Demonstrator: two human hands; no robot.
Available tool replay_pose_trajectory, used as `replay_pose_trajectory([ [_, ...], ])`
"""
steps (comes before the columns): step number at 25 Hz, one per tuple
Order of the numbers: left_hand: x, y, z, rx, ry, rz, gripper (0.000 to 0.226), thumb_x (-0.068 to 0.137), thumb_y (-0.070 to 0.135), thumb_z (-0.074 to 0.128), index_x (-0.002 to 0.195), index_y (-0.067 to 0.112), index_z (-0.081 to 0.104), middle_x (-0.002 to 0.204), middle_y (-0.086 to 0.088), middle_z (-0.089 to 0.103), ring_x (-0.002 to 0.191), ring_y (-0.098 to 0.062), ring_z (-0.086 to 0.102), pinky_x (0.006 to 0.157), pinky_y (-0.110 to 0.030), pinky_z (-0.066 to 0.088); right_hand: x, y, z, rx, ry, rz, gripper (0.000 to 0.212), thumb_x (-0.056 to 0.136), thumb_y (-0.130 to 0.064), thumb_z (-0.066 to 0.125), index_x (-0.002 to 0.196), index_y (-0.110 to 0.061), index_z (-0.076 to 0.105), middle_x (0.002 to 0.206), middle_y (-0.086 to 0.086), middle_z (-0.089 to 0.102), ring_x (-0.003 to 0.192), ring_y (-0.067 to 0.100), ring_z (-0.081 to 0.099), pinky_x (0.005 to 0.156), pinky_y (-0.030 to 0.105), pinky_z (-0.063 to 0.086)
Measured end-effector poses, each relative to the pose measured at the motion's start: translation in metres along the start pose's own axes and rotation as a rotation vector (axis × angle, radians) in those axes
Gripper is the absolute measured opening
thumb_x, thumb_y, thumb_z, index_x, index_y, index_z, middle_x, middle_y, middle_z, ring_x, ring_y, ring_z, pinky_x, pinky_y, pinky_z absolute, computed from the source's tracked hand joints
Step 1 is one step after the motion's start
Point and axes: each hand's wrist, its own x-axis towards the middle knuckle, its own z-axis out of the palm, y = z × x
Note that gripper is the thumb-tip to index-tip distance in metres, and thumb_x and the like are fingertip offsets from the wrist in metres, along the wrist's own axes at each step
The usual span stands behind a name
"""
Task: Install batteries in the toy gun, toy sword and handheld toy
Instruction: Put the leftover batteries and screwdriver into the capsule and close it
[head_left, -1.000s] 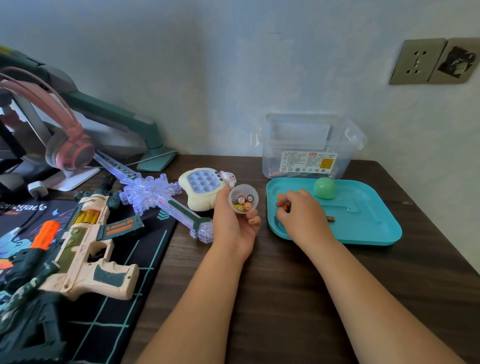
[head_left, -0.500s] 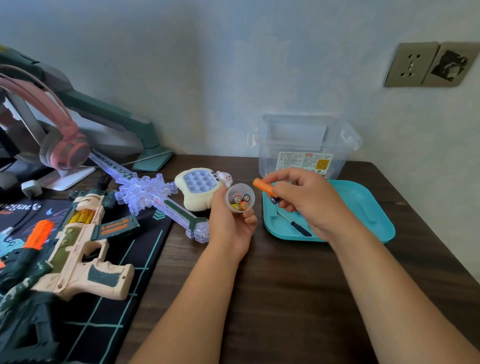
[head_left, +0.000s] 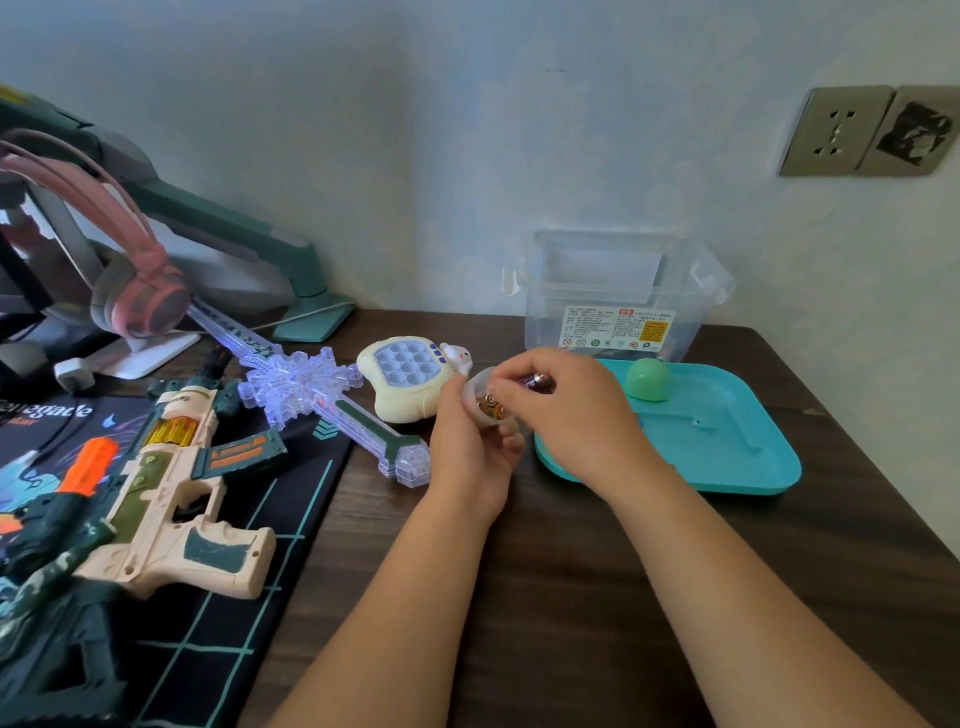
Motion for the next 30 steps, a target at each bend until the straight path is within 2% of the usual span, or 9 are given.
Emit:
replay_pose_trajectory([
  [5,-0.002,0.005,0.004,-0.094,0.057,-0.041,0.026,0.098,0.036,0.043,0.087,0.016,0.055,0.064,0.001,0.045,0.040,-0.007,0.035,0.036,-0.016,0.029,0.009,-0.001,-0.016,0.126,0.065,0.013,0.029,0.089,0.004,0.049,0.101,-0.021,0.060,0.085,-0.002,0.071,0.062,0.004,0.066,0.062,0.015,0.053],
  [9,0.000,0.004,0.000,-0.118,0.010,-0.075,0.029,0.097,0.036,0.042,0.083,0.014,0.053,0.061,0.001,0.048,0.038,-0.007,0.037,0.034,-0.016,0.031,0.011,0.004,-0.006,-0.042,0.084,-0.080,0.022,0.088,-0.005,0.054,0.083,-0.026,0.056,0.077,-0.001,0.070,0.067,0.013,0.067,0.066,0.032,0.057],
  [12,0.002,0.001,0.003,-0.153,0.047,-0.040,0.030,0.097,0.038,0.042,0.084,0.015,0.055,0.061,-0.001,0.053,0.047,-0.010,0.042,0.044,-0.019,0.034,0.004,0.017,0.019,-0.111,0.282,-0.158,0.016,0.092,-0.009,0.050,0.095,-0.023,0.058,0.086,-0.006,0.061,0.069,0.010,0.062,0.066,0.024,0.053],
  [15,-0.003,-0.005,0.009,-0.219,0.144,0.051,0.030,0.096,0.041,0.045,0.086,0.015,0.056,0.064,-0.003,0.050,0.055,-0.014,0.046,0.052,-0.025,0.038,-0.016,0.041,0.049,-0.122,0.541,-0.288,0.014,0.095,-0.015,0.047,0.106,-0.011,0.055,0.092,-0.004,0.047,0.082,0.012,0.051,0.074,0.029,0.048],
  [19,-0.005,-0.003,0.007,-0.227,0.163,0.053,0.032,0.097,0.043,0.046,0.085,0.015,0.054,0.054,0.001,0.045,0.041,-0.010,0.039,0.039,-0.019,0.033,-0.023,0.048,0.055,0.078,0.446,-0.107,0.012,0.100,-0.014,0.044,0.106,-0.014,0.053,0.093,-0.009,0.052,0.085,-0.005,0.054,0.078,0.020,0.048],
  [22,-0.005,-0.003,0.009,-0.201,0.148,0.089,0.028,0.099,0.039,0.044,0.088,0.016,0.055,0.057,0.001,0.048,0.040,-0.009,0.038,0.037,-0.018,0.031,-0.025,0.038,0.030,0.281,0.548,-0.050,0.015,0.100,-0.015,0.044,0.099,-0.026,0.053,0.095,-0.007,0.059,0.088,0.001,0.059,0.078,0.020,0.049],
  [24,-0.005,-0.002,0.009,-0.200,0.152,0.091,0.029,0.100,0.038,0.043,0.089,0.015,0.056,0.056,0.001,0.050,0.040,-0.008,0.038,0.037,-0.017,0.032,-0.029,0.041,0.007,0.097,0.471,-0.045,0.018,0.098,-0.015,0.046,0.094,-0.029,0.056,0.095,-0.012,0.058,0.089,0.001,0.056,0.075,0.013,0.043],
  [26,-0.006,-0.001,0.008,-0.211,0.159,0.077,0.029,0.100,0.038,0.044,0.091,0.014,0.057,0.058,0.000,0.050,0.040,-0.008,0.038,0.037,-0.017,0.032,-0.038,0.050,-0.007,-0.305,0.213,-0.078,0.017,0.093,-0.013,0.051,0.091,-0.026,0.062,0.094,-0.011,0.055,0.089,0.001,0.051,0.076,0.016,0.037],
  [30,-0.008,-0.001,0.007,-0.209,0.117,0.053,0.029,0.099,0.039,0.043,0.089,0.015,0.055,0.055,0.001,0.049,0.039,-0.009,0.037,0.037,-0.017,0.031,-0.056,0.062,0.000,-0.824,-0.154,-0.220,0.033,0.090,-0.025,0.051,0.122,-0.030,0.058,0.101,-0.008,0.036,0.101,0.012,0.038,0.084,0.026,0.038],
])
